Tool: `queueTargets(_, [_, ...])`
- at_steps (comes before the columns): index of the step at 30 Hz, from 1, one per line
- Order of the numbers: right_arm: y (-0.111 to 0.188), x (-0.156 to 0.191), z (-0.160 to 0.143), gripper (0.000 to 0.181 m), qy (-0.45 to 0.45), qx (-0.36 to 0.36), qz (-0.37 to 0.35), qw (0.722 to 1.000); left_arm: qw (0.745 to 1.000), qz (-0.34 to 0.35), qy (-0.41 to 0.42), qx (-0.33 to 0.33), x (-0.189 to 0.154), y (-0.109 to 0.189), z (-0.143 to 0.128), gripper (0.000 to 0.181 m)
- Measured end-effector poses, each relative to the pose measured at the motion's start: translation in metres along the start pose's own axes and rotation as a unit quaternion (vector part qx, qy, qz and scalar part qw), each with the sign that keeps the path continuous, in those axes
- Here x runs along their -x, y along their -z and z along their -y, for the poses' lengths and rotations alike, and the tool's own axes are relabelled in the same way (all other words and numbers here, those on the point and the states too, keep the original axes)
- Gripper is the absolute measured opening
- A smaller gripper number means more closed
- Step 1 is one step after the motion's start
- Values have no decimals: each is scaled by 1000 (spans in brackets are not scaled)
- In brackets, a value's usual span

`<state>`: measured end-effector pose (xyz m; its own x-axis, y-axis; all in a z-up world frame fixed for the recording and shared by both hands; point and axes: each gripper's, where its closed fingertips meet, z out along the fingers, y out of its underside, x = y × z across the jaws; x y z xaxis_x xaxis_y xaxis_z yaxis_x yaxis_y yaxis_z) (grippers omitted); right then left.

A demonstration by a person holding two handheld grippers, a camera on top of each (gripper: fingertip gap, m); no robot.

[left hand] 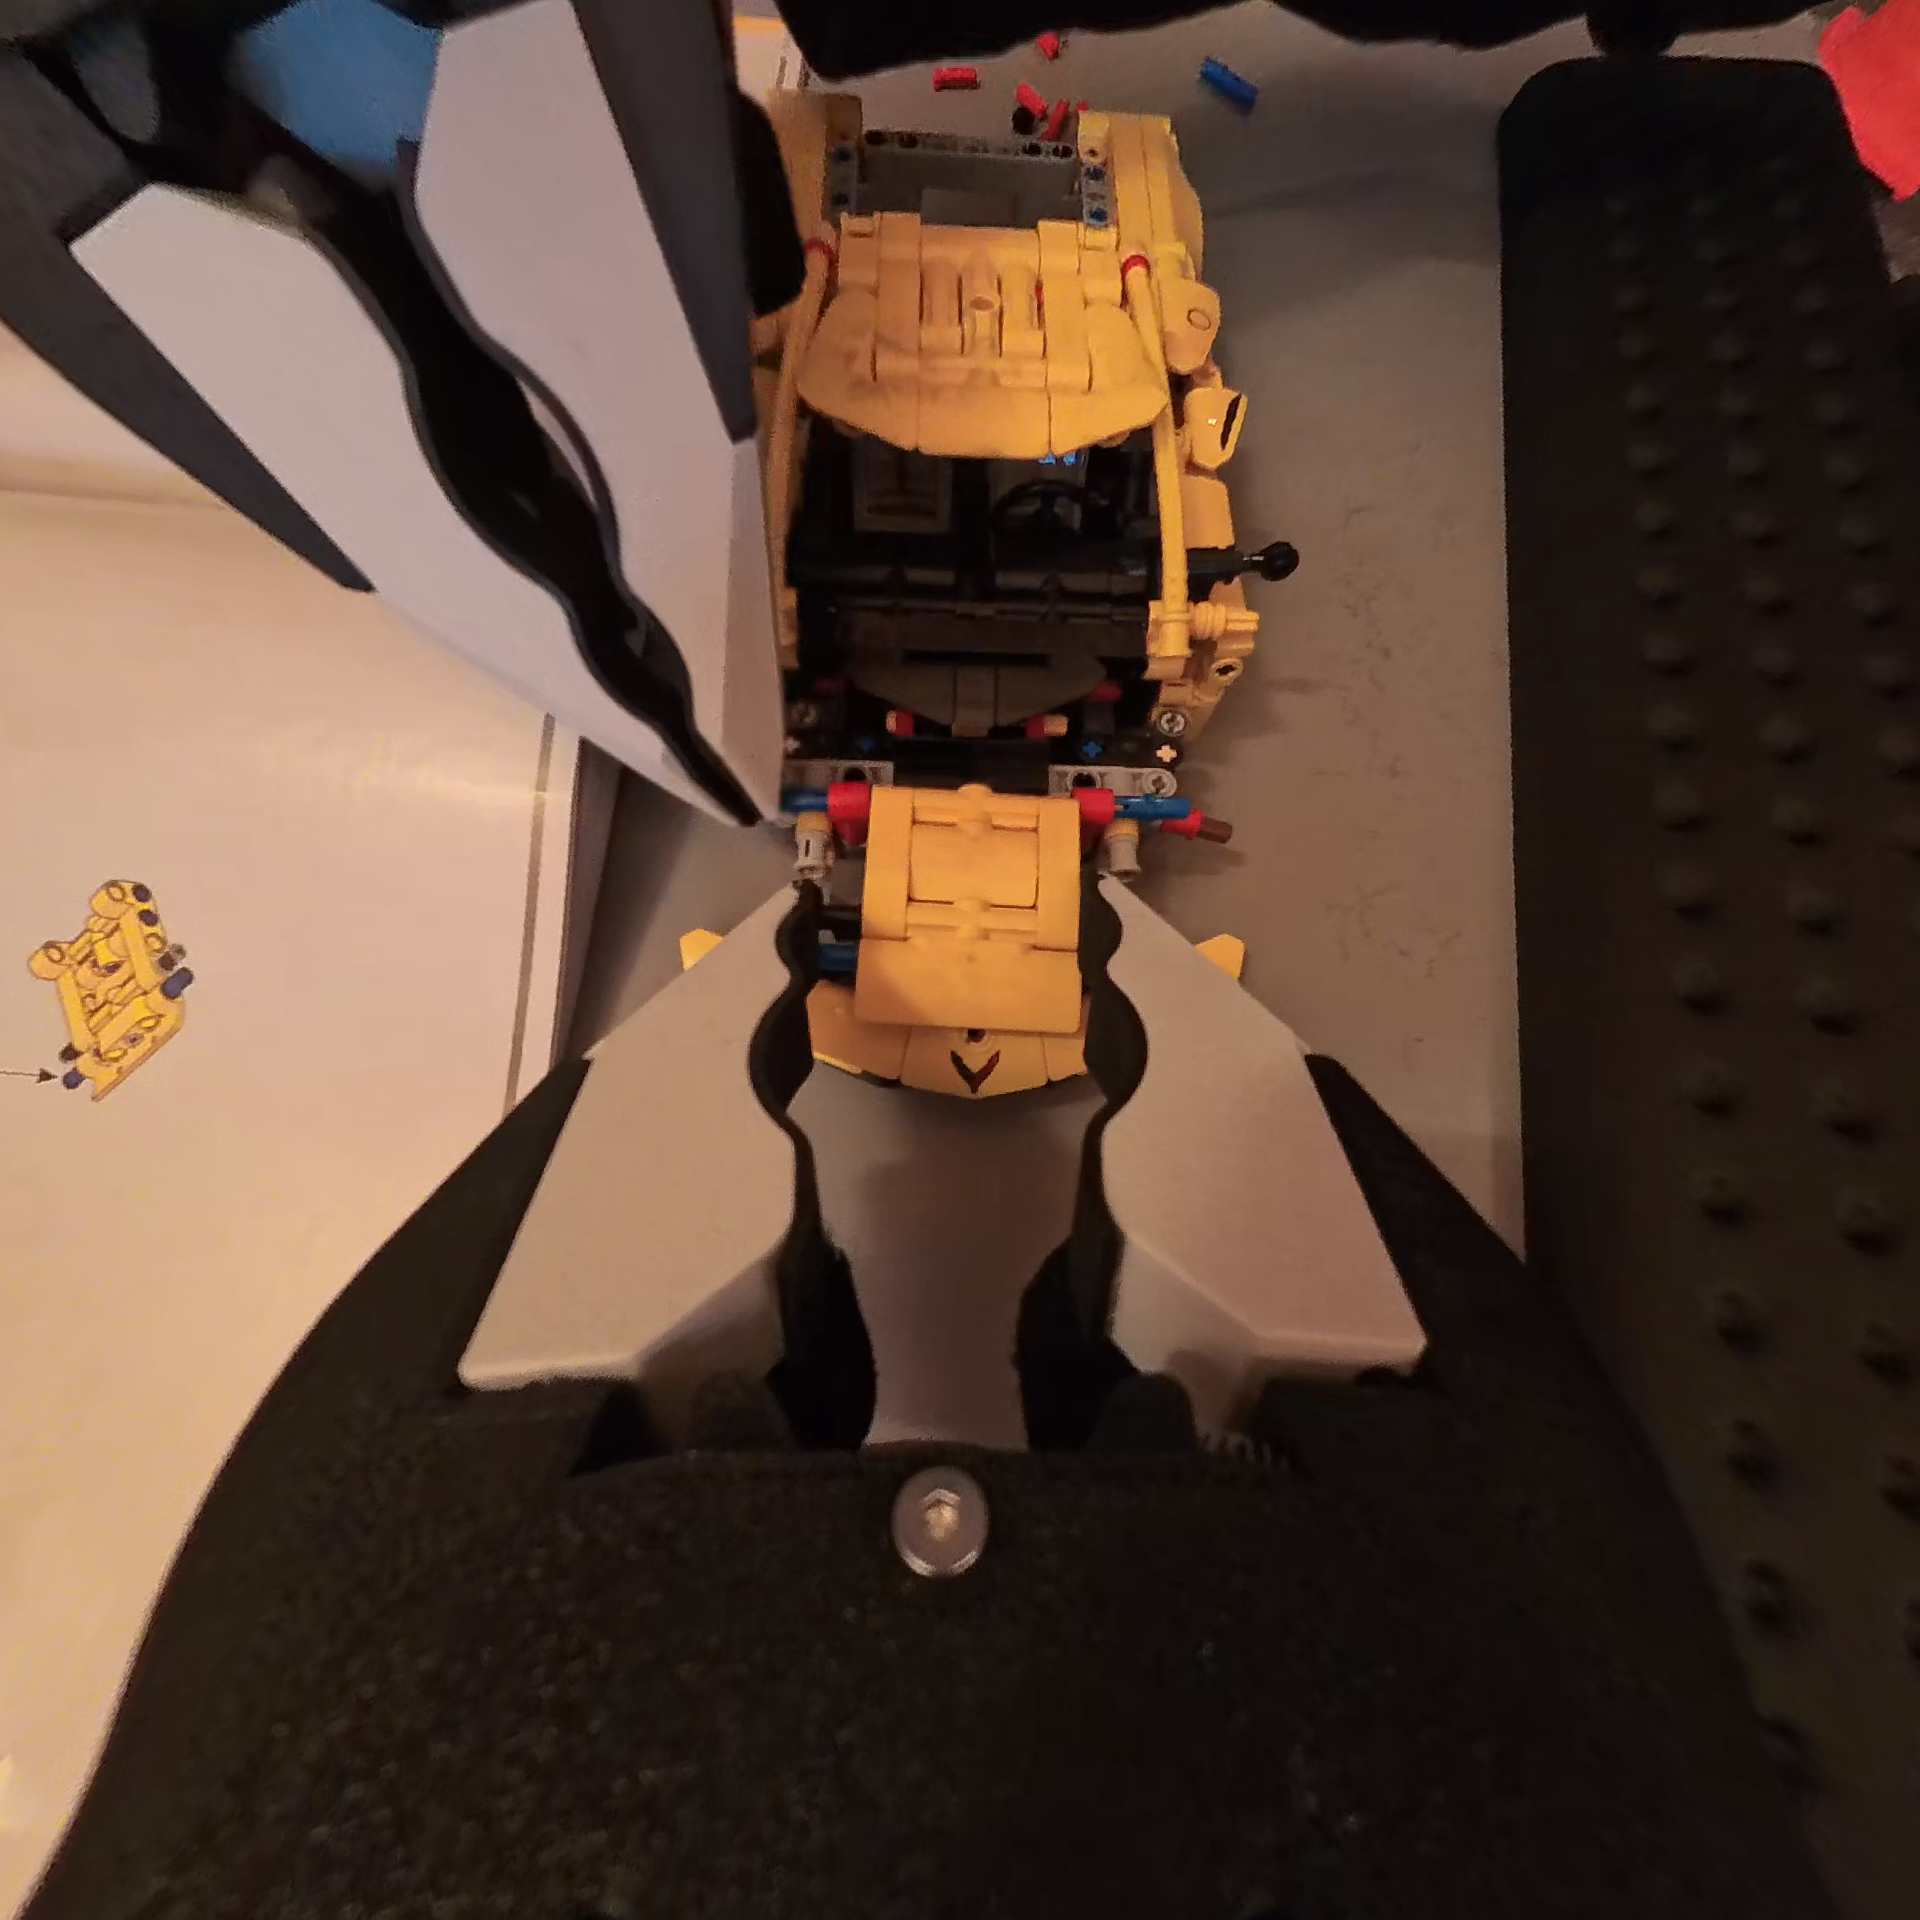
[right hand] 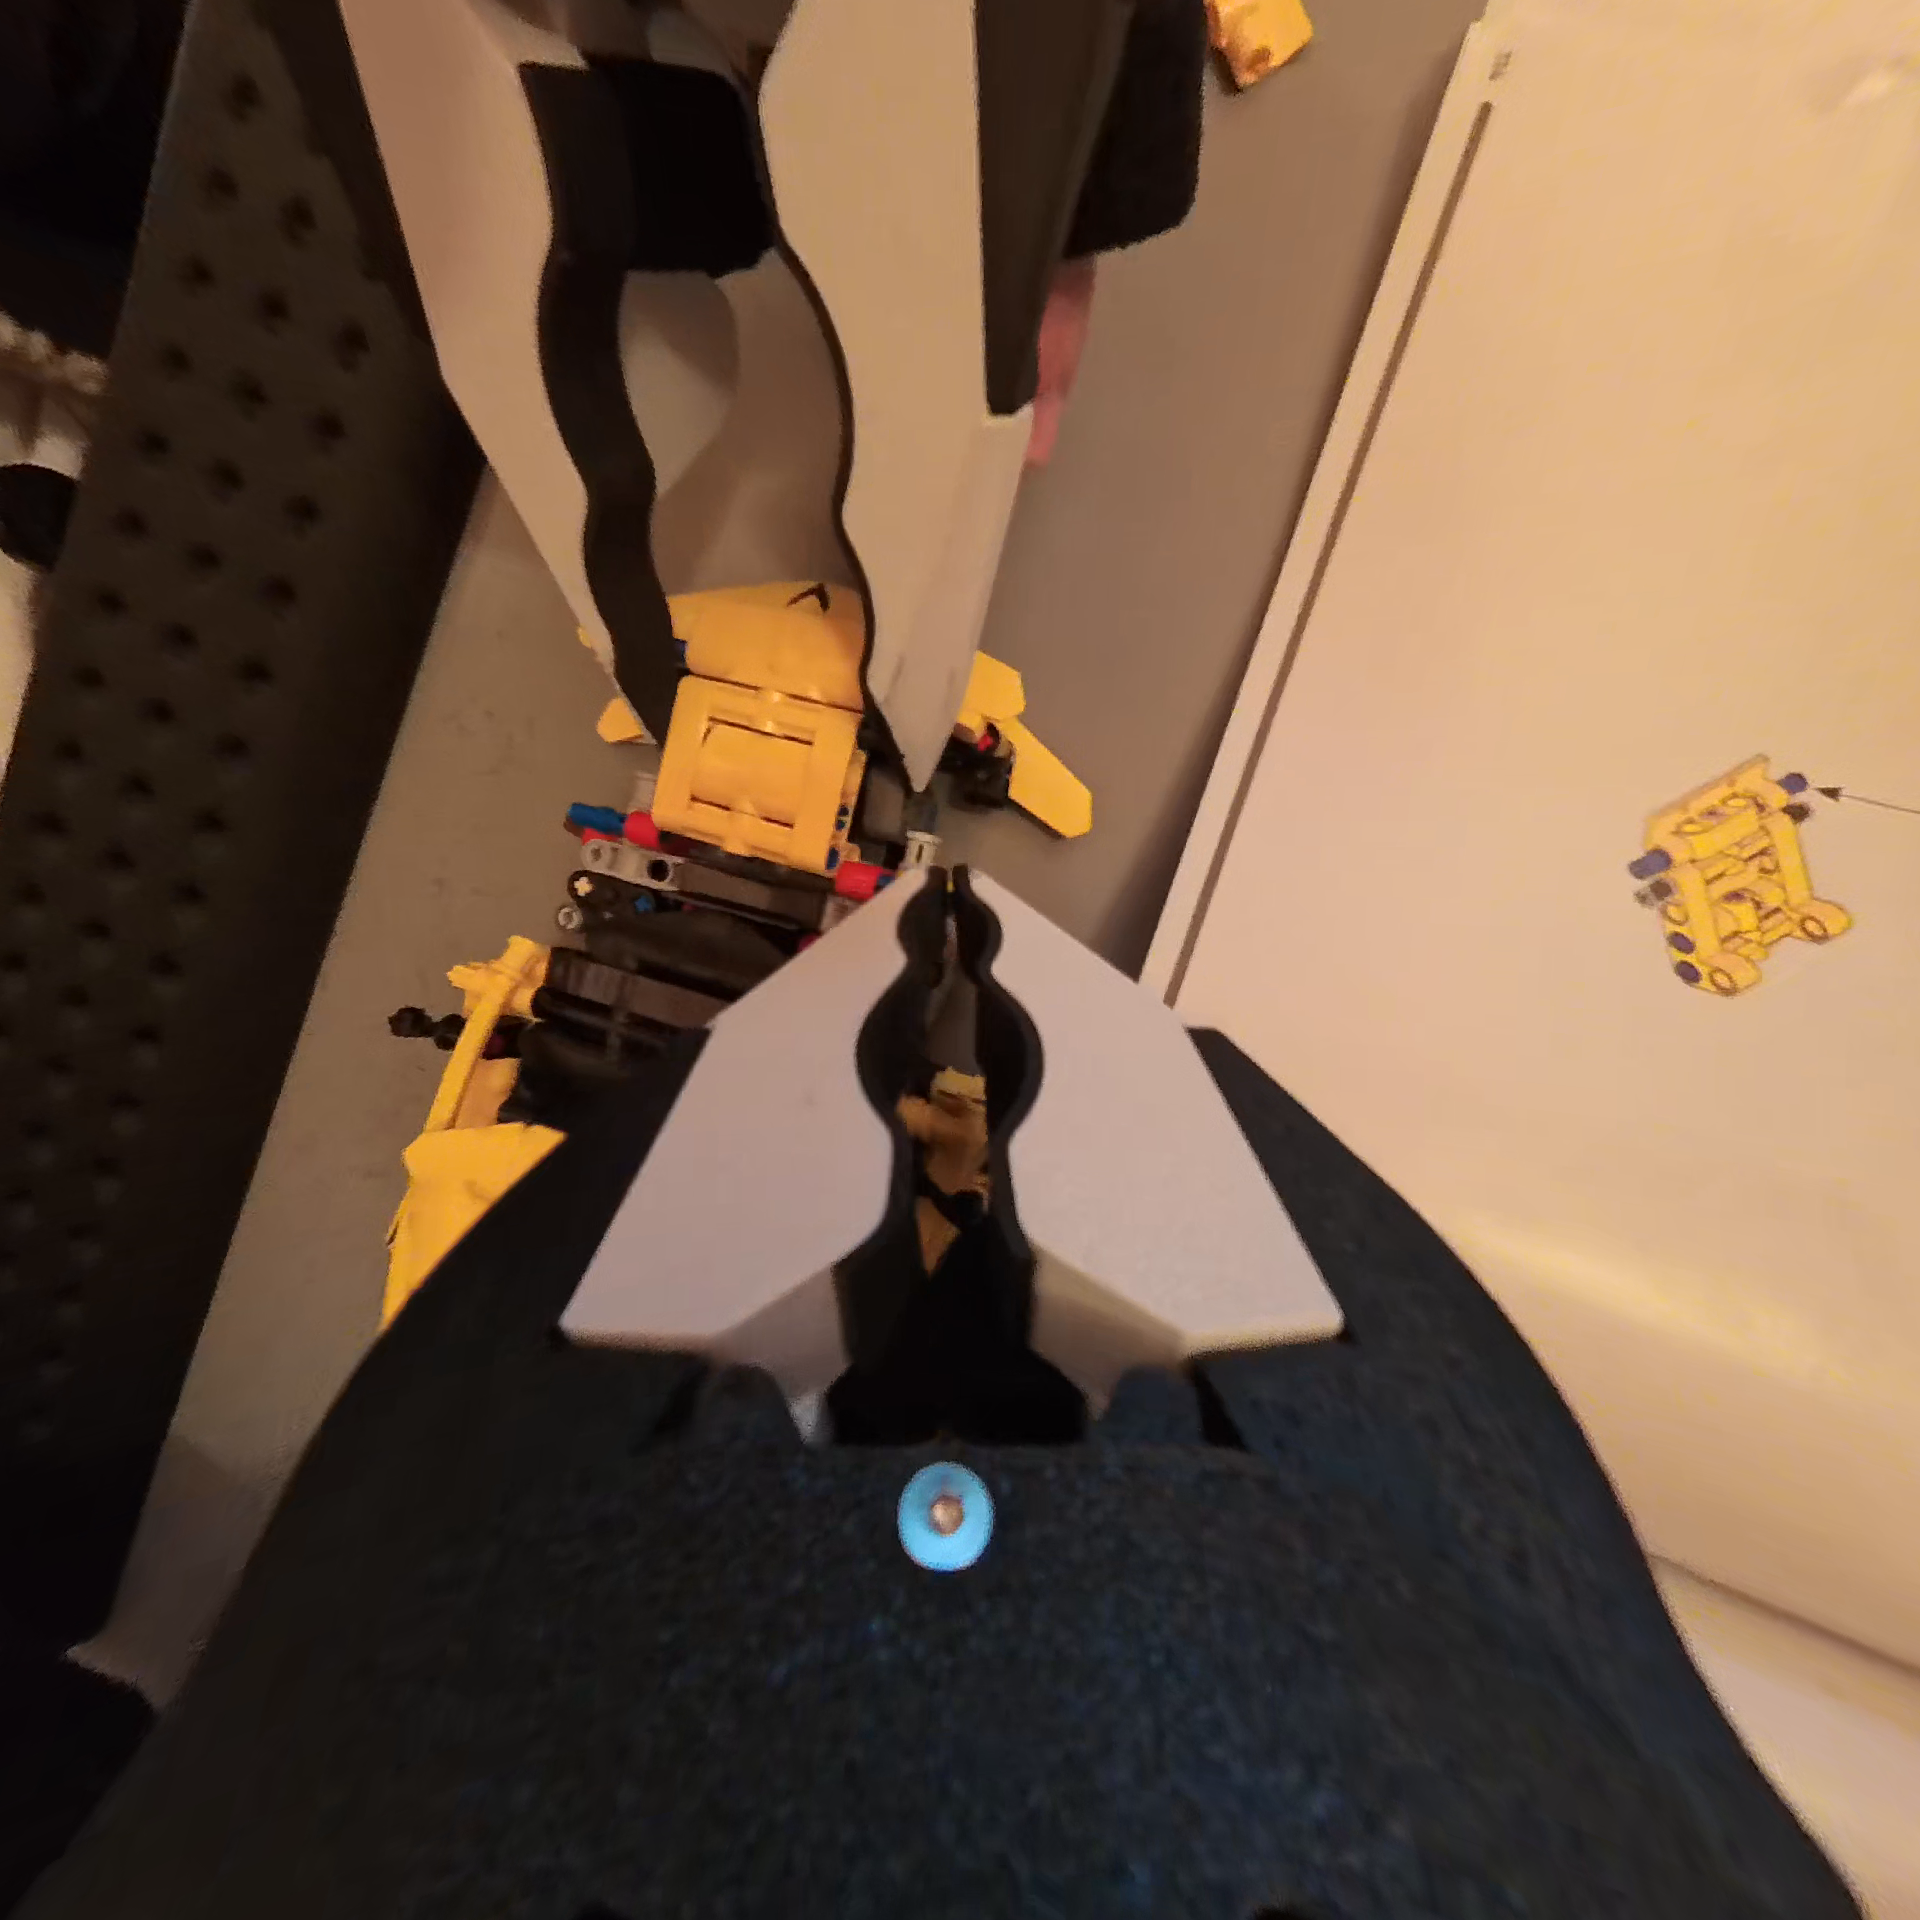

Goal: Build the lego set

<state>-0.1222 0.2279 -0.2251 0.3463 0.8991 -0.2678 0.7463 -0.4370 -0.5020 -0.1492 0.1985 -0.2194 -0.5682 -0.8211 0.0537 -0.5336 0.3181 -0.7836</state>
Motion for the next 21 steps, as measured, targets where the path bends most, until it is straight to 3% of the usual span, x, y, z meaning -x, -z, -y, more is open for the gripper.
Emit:
queueTargets(6, [3, -4, 1, 4, 31, -4, -43, 999, 1000, -4, 3, 5, 0, 1, -1, 49])
queueTargets(12, [11, -3, -3, 11, 18, -7, -52, 998, 998, -21, 33, -54, 1, 14, 17, 49])
queueTargets(21, [13, 0, 1, 13, -11, -61, -54, 997, 999, -18, 31, -27, 2, -1, 6, 50])
